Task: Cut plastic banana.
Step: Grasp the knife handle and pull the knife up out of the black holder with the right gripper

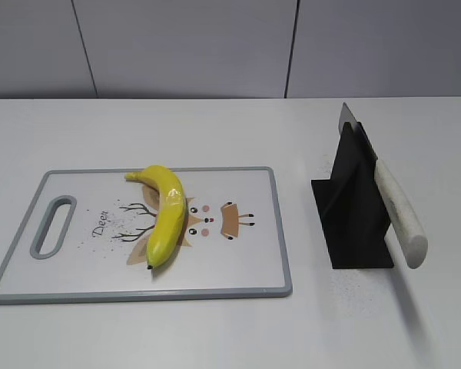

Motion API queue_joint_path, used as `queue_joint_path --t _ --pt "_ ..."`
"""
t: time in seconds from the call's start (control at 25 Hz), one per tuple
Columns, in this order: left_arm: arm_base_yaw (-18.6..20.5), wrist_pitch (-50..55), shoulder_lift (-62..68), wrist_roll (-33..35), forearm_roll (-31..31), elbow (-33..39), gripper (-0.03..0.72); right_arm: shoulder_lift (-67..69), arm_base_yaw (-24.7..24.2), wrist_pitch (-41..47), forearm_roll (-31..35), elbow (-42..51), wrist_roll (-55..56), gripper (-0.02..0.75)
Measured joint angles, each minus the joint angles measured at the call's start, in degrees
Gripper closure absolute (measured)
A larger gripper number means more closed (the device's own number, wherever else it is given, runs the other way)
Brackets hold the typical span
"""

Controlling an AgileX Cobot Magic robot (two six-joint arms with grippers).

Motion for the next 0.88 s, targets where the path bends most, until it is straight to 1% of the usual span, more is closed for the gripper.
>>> queue_joint_path --t 0.88 --pt "0.0 0.0 0.0 0.0 0.0 0.0 0.181 0.0 0.0 0.0 0.0 0.0 0.0 0.164"
